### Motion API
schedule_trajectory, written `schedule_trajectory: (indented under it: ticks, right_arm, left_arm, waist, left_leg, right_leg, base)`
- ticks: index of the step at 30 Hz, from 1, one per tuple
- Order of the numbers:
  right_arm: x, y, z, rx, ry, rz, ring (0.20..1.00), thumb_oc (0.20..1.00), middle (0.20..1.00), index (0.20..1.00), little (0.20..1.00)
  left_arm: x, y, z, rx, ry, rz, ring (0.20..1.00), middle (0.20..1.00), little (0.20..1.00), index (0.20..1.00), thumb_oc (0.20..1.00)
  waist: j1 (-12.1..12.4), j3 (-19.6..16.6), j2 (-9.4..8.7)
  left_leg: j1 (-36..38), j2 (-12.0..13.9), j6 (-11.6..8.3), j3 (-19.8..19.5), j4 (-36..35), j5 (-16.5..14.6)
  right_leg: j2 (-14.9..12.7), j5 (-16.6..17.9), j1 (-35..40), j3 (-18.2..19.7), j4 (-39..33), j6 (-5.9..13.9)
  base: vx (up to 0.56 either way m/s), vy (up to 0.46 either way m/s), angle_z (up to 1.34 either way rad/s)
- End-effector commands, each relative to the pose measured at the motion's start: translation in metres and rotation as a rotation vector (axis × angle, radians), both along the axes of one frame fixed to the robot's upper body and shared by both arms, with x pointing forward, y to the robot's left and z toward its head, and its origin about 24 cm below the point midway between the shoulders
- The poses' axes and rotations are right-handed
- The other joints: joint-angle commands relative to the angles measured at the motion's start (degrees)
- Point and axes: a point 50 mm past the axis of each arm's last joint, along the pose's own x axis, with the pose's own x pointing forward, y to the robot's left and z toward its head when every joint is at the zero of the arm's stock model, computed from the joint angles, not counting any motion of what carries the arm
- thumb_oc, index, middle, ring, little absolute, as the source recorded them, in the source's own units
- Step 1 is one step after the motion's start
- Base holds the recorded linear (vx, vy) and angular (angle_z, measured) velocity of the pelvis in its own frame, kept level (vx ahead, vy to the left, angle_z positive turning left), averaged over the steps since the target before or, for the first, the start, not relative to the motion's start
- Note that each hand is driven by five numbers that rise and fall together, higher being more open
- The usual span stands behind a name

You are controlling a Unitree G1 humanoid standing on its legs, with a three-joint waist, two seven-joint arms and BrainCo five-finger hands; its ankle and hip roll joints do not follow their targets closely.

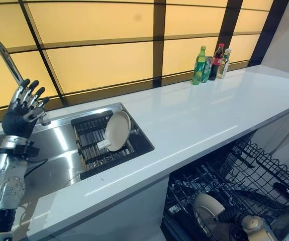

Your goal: Pick up plates and place into dishwasher.

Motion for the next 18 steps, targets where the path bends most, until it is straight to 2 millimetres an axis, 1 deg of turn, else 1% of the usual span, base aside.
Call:
schedule_trajectory:
  ticks: [1,8,18]
  right_arm:
    - [-0.003,0.056,-0.023,0.202,0.054,0.099,1.0,1.0,1.0,1.0,1.0]
    - [-0.01,0.052,-0.026,0.18,0.052,0.049,1.0,1.0,1.0,1.0,1.0]
    - [-0.006,0.038,-0.015,0.156,-0.025,-0.031,1.0,1.0,1.0,1.0,1.0]
  left_arm:
    - [0.006,-0.01,0.041,0.079,-0.155,-0.039,1.0,1.0,1.0,1.0,1.0]
    - [0.004,-0.008,0.037,0.077,-0.132,-0.042,1.0,1.0,1.0,1.0,1.0]
    - [0.002,-0.004,0.032,0.066,-0.124,-0.038,1.0,1.0,1.0,1.0,1.0]
  waist:
    - [0.5,3.2,0.53]
    - [0.1,2.1,-0.13]
    - [-0.7,0.6,-1.37]
  left_leg:
    - [-8.3,-4.9,3.32,-2.8,0.3,4.2]
    - [-6.4,-5.2,3.64,-2.4,0.3,3.3]
    - [-4.6,-5.5,4.21,-1.4,0.3,2.3]
  right_leg:
    - [-0.2,-7.1,4.4,-2.6,1.1,0.04]
    - [-0.6,-7.3,5.9,-2.5,1.1,0.47]
    - [-0.6,-7.4,7.2,-1.9,1.1,0.8]
  base:
    - [0.0,0.0,0.0]
    - [0.06,0.037,0.0]
    - [0.03,0.049,0.0]
